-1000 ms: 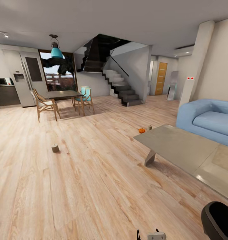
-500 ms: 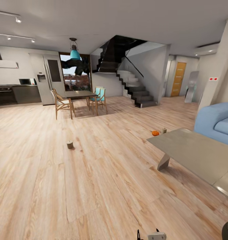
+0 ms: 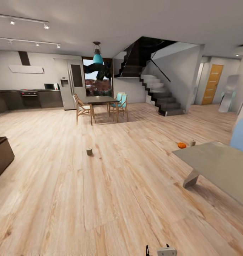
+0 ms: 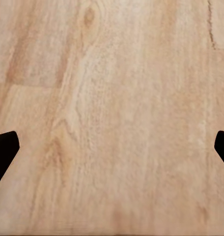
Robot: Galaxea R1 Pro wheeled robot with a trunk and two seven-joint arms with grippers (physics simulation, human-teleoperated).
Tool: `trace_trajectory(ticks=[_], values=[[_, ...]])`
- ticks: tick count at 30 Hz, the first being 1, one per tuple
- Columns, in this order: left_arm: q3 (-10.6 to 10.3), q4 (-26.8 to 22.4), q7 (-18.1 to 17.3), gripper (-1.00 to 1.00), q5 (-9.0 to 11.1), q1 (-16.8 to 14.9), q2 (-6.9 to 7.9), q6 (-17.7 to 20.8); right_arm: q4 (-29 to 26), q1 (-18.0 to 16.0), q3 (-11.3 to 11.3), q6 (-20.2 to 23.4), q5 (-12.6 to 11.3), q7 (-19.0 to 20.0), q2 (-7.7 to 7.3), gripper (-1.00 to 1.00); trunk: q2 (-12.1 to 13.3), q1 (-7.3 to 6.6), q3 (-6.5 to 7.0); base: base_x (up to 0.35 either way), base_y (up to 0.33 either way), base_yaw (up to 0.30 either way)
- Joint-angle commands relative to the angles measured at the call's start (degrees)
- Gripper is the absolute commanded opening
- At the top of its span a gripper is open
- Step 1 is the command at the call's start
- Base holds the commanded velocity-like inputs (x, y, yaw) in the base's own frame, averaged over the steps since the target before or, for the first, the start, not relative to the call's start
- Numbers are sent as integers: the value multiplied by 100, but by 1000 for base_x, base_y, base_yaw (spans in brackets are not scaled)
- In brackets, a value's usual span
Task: Place each of the two pumpkins and all three candles from the living room inside a cabinet in the living room (use any cabinet), then make sure every cabinet is closed, and position the cauldron so it is next to a table in the living room.
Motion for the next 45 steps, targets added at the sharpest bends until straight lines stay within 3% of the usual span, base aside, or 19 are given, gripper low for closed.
trace_trajectory(ticks=[1, 23, 31, 45], values=[[-48, -6, 38, 100, 15, -1, 0, -1, 5, -4, 51, -21, -60, -16, -1, 100, -2, -1, -9, 0, 0, 274], [-45, -6, 38, 100, 15, -1, 0, -31, 8, -4, 59, -12, -52, -16, -1, 100, -2, -1, -105, 16, -34, 260], [-39, -6, 38, 100, 18, -1, 8, -31, 8, -4, 55, -17, -65, -16, -1, 100, -2, -1, -120, 229, -192, 130], [-39, -6, 38, 100, 18, -1, 9, -32, 8, -4, 52, -12, -67, -16, 8, 100, -2, -1, -121, 318, -9, 170]])
